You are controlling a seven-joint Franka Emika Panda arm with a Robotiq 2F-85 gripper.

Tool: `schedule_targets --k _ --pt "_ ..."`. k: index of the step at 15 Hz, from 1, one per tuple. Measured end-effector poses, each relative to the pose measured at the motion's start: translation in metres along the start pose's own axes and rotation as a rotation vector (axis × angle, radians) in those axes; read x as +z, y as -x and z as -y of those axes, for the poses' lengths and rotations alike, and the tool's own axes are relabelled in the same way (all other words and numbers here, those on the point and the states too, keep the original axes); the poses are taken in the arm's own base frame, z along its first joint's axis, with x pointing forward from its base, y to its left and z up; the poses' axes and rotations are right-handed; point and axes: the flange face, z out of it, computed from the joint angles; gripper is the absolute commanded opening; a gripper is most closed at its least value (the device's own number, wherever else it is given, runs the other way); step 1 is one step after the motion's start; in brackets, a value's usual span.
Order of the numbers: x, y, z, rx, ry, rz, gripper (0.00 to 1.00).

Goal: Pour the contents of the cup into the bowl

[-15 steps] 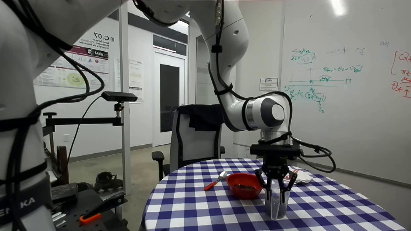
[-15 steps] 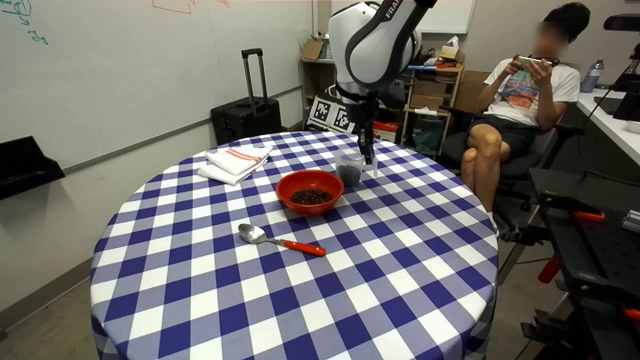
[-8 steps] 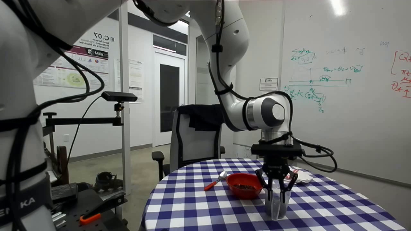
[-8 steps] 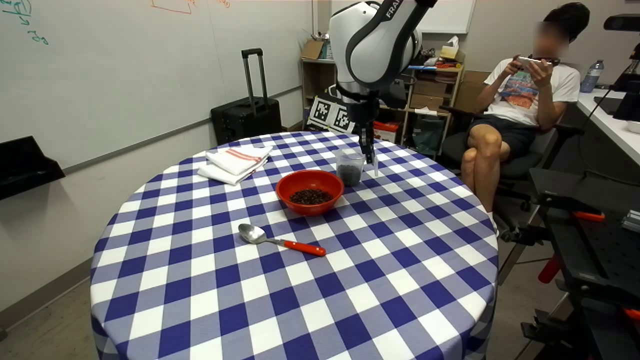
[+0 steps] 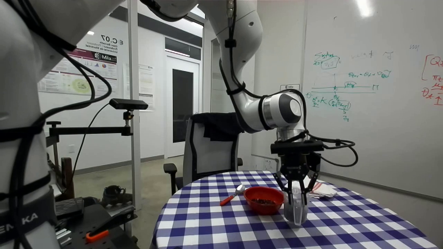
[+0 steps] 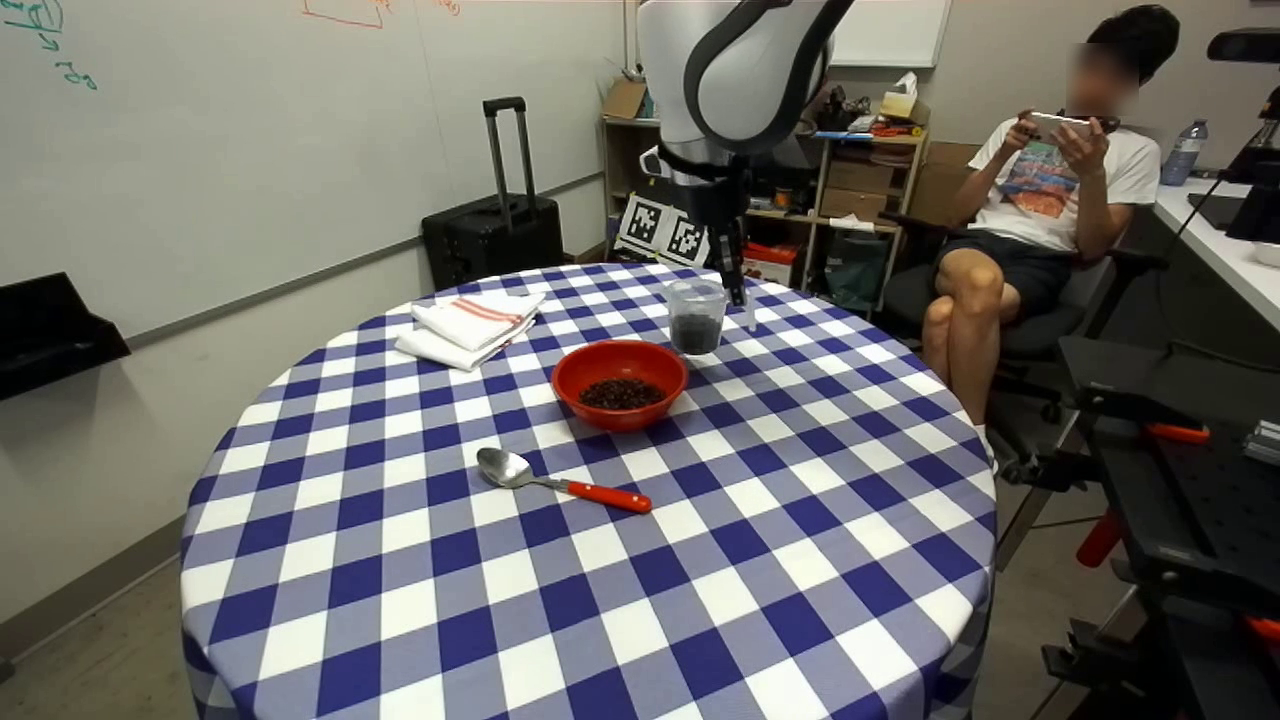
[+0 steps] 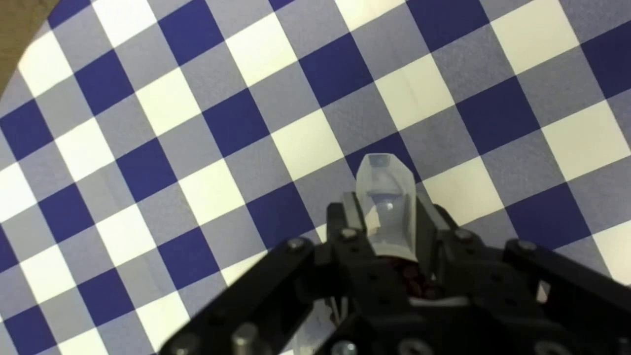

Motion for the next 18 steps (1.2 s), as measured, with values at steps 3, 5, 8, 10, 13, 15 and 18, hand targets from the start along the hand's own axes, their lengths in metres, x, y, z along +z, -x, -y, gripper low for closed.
schedule_targets --k 3,5,8,10,13,15,18 --pt "-0.024 -0.004 0.012 -0.086 0.048 0.043 0.07" --pt "-0.037 -0.007 0.020 -0.143 0.085 0.085 0.07" --pt "-0.052 -0.010 0.031 -0.218 0.155 0.148 0.07" --pt "-0.059 -0.014 0.037 -0.271 0.214 0.190 0.07" --pt "-0.069 -0.022 0.047 -0.359 0.321 0.249 0.07" --pt "-0.074 -0.029 0.057 -0.415 0.383 0.278 0.07" --pt "-0.078 -0.040 0.075 -0.492 0.463 0.312 0.07"
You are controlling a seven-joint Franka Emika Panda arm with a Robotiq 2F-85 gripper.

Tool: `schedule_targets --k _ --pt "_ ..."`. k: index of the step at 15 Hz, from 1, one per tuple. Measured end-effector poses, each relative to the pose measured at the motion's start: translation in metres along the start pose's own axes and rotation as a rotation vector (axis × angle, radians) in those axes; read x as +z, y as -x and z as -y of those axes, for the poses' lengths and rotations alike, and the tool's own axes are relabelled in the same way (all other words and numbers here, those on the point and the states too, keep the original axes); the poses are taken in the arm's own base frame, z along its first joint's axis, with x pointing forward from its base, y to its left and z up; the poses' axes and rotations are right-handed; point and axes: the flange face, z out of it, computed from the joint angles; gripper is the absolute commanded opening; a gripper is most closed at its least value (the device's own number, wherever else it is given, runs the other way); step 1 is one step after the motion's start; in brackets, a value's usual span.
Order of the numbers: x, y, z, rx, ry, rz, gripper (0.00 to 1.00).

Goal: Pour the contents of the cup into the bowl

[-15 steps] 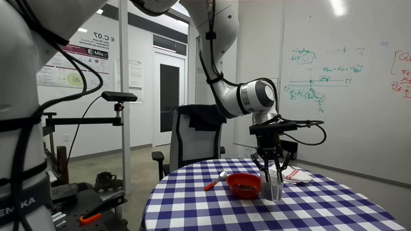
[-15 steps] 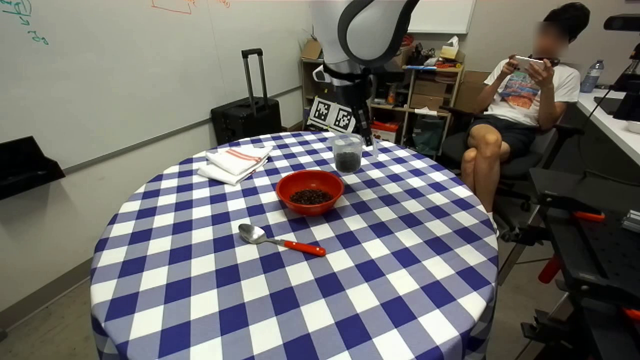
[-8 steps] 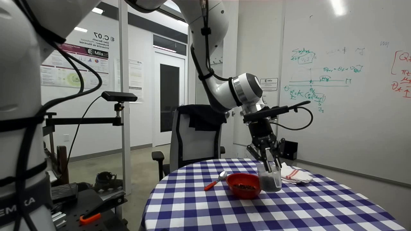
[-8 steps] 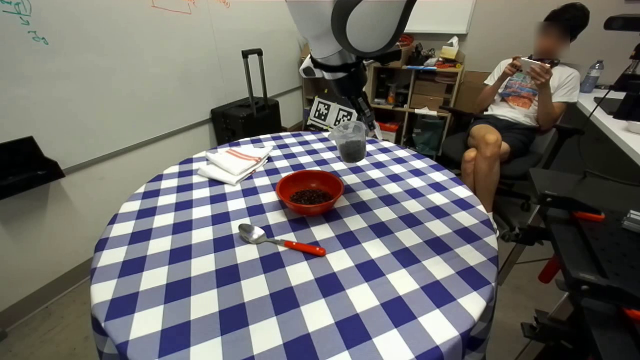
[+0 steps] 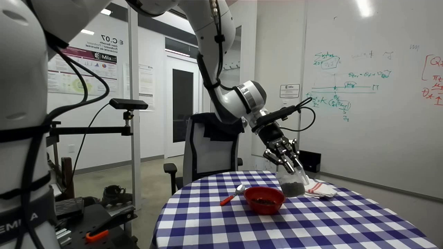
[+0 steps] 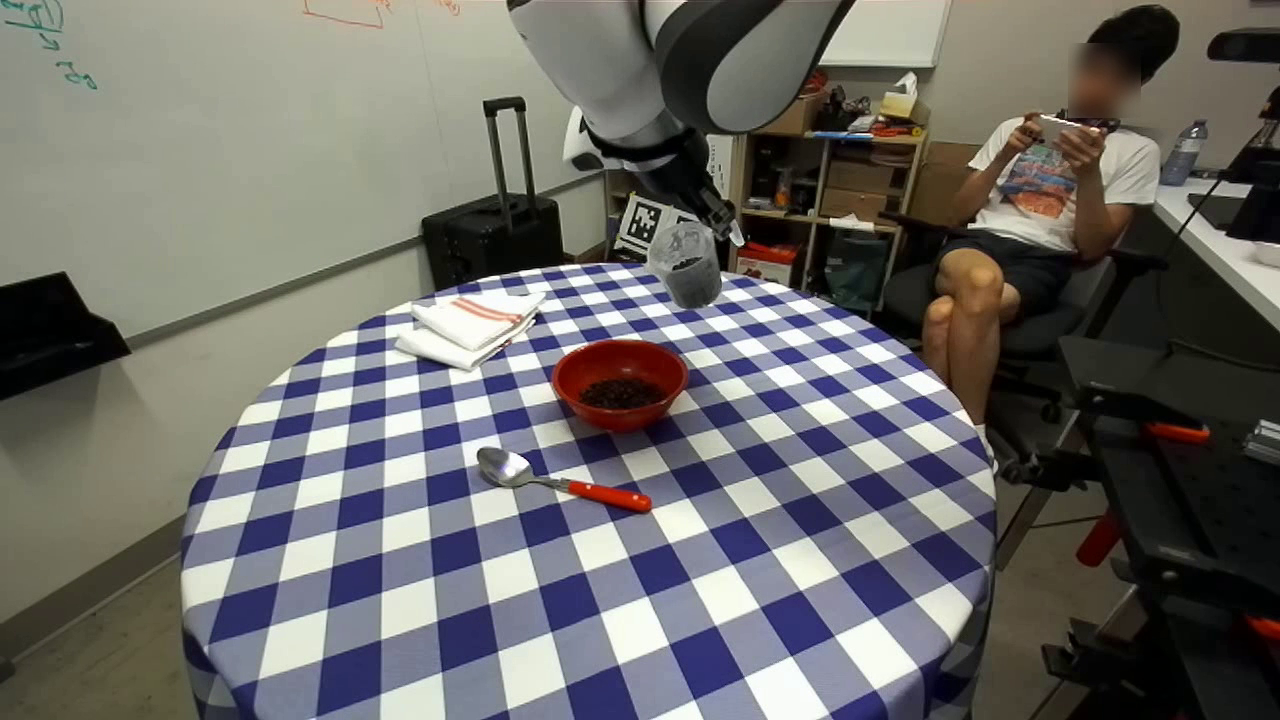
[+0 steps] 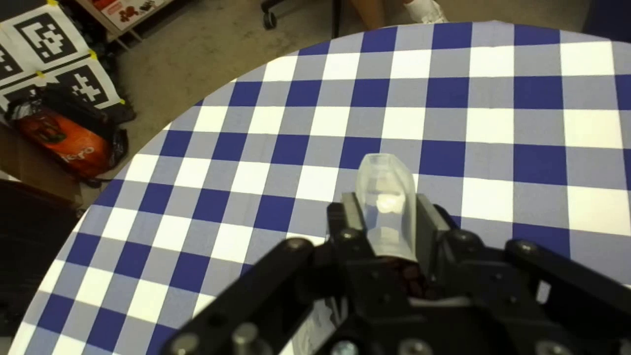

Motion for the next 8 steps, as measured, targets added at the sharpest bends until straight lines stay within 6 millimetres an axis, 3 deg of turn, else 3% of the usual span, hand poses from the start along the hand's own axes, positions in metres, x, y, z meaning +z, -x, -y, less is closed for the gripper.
schedule_targets --k 8 --pt "-0.020 -0.030 0.018 -0.120 0.224 0.137 0.07"
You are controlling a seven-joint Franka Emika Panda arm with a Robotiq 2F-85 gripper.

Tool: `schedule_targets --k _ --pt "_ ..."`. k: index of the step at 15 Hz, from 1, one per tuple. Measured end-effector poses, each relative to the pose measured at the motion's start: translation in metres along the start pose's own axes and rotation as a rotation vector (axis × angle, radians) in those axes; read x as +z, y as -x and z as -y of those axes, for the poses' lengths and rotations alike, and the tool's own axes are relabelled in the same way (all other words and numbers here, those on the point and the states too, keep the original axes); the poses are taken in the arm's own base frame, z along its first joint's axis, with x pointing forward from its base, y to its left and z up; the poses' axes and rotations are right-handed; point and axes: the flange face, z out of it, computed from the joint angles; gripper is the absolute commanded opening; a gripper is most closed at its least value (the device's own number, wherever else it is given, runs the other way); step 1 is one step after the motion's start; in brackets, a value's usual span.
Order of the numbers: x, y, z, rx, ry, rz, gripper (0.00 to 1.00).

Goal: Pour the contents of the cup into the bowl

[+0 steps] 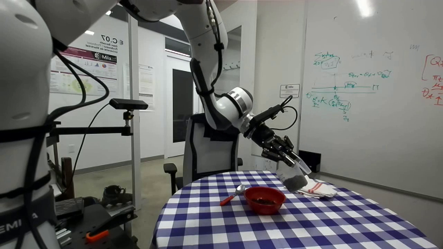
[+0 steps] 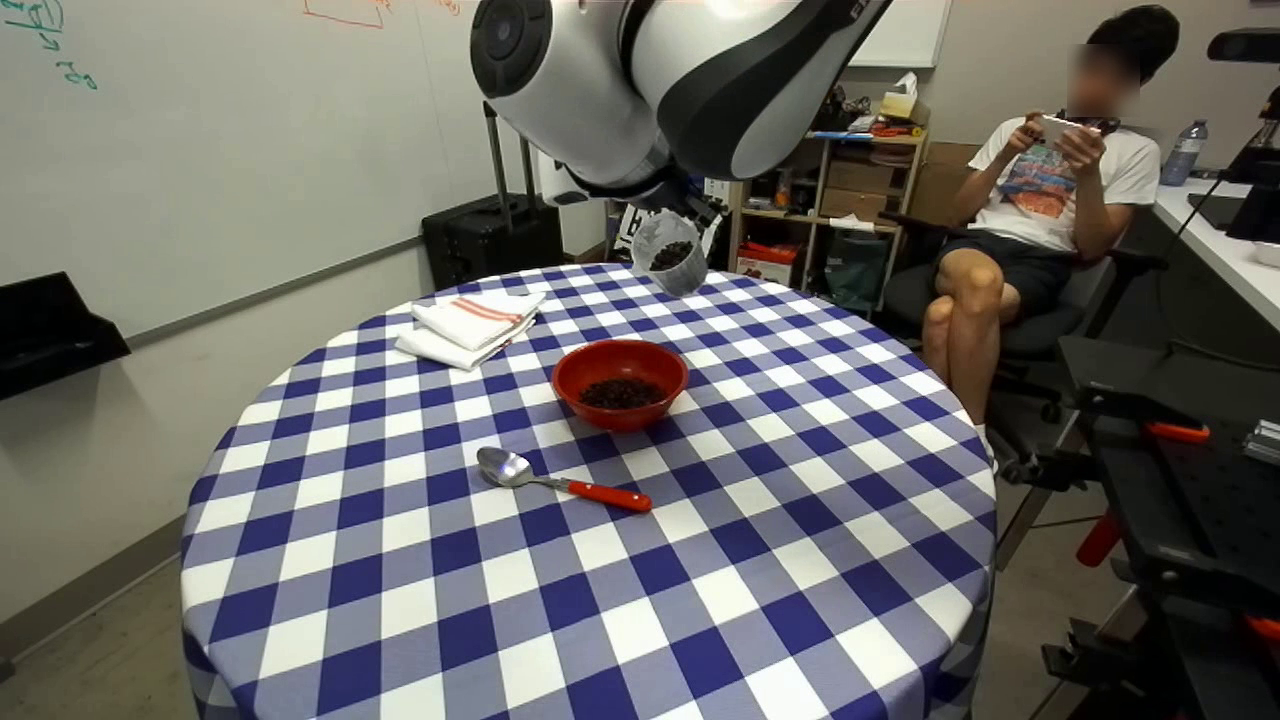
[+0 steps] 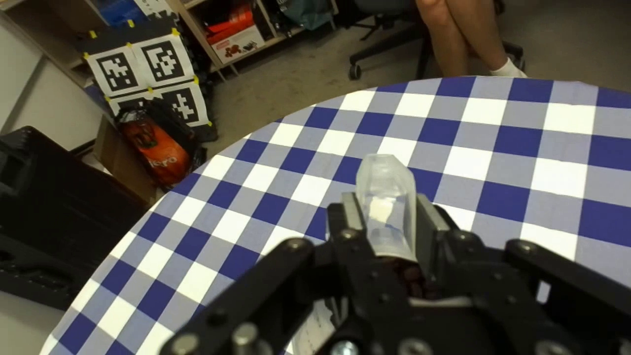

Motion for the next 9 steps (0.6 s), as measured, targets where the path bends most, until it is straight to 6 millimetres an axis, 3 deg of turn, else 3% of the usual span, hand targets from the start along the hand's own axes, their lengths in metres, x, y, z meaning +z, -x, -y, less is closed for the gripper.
schedule_targets --k 9 --pt "-0.016 -0.033 0.018 -0.082 0.182 0.135 0.07"
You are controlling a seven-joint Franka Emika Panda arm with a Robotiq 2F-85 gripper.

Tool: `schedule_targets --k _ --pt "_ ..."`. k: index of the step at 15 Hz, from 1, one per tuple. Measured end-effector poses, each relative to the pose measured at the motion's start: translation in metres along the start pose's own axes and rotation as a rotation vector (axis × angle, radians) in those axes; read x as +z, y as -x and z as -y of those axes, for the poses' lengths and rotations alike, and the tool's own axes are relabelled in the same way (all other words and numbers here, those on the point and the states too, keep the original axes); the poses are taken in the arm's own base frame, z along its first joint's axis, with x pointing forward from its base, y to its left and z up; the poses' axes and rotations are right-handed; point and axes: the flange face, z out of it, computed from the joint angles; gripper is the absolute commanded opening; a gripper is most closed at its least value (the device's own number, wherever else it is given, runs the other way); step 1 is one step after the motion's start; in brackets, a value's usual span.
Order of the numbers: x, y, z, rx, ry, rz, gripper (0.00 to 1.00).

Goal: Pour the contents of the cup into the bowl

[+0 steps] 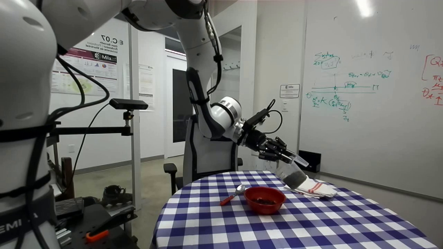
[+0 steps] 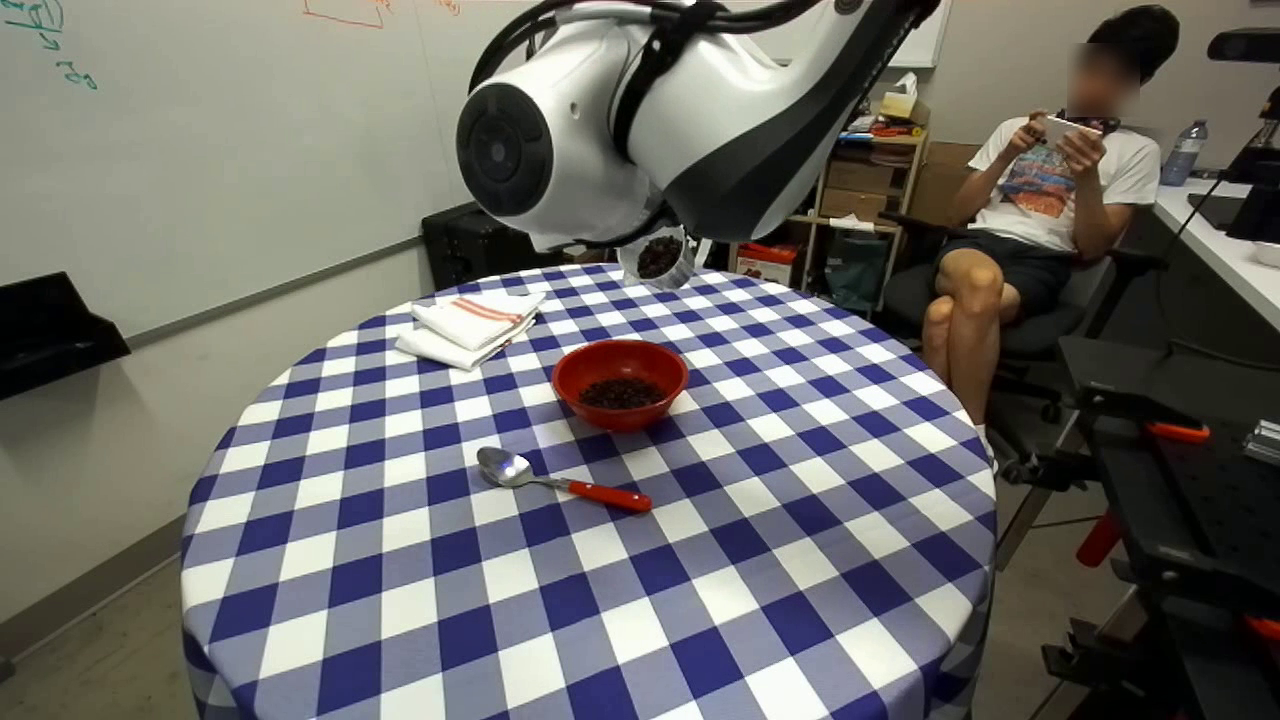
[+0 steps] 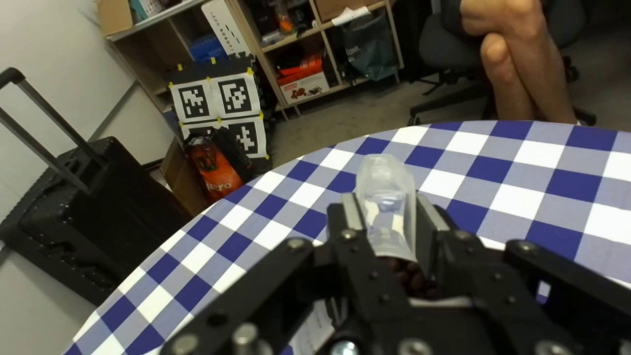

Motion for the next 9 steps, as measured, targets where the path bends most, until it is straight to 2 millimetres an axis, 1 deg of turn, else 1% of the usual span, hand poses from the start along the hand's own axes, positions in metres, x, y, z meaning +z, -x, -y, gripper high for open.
schedule_targets --k 4,9 --pt "-0.005 -0.017 0.008 -0.040 0.072 0.077 0.07" --pt "-0.020 -0.037 0.016 -0.072 0.175 0.173 0.07"
